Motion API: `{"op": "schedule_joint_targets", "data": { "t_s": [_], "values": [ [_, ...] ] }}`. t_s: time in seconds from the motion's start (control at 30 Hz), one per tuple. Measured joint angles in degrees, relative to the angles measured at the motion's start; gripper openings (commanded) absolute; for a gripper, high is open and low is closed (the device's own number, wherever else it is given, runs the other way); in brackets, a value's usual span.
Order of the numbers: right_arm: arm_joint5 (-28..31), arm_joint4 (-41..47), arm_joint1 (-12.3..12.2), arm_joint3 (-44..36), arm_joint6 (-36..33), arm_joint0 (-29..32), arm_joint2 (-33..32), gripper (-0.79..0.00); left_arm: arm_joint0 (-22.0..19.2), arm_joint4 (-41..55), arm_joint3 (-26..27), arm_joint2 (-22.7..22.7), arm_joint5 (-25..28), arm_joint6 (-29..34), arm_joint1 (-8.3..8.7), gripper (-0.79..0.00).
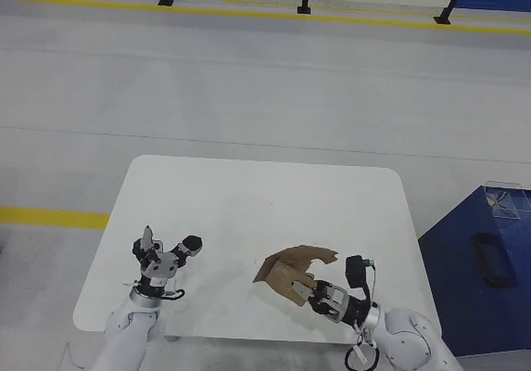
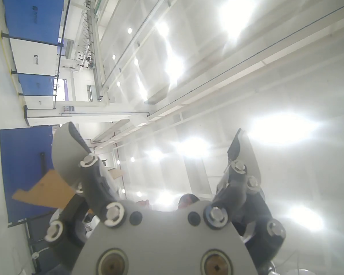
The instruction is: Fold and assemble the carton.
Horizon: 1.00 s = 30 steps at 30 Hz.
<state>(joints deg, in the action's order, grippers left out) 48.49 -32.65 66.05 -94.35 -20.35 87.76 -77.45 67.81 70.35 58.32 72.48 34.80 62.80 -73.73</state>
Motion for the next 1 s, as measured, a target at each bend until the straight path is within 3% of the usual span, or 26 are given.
{"op": "schedule_joint_targets", "data": {
  "t_s": [0.23, 0.47, 0.7, 1.0],
  "values": [
    [-1.54, -13.72, -0.92, -8.63, -3.35, 4.45, -0.86, -0.785, -1.64, -10.05, 4.44, -0.7, -1.31, 8.05, 0.52, 0.0],
    [-2.13, -17.25, -1.56, -14.63, -1.59, 9.02, -2.43, -0.785, 2.78, -12.78, 14.97, -0.6, -4.8, 11.37, 0.89, 0.0],
    [0.07, -18.1, -2.32, -17.38, -0.81, 12.16, -4.23, -0.785, 2.67, -20.39, 14.67, -3.76, -9.65, 12.53, 0.99, 0.0],
    [0.16, -16.32, -2.87, -17.79, 0.09, 13.42, -4.79, -0.785, 1.99, -23.2, 13.12, -5.35, -11.25, 11.66, 0.9, 0.0]
  ]
}}
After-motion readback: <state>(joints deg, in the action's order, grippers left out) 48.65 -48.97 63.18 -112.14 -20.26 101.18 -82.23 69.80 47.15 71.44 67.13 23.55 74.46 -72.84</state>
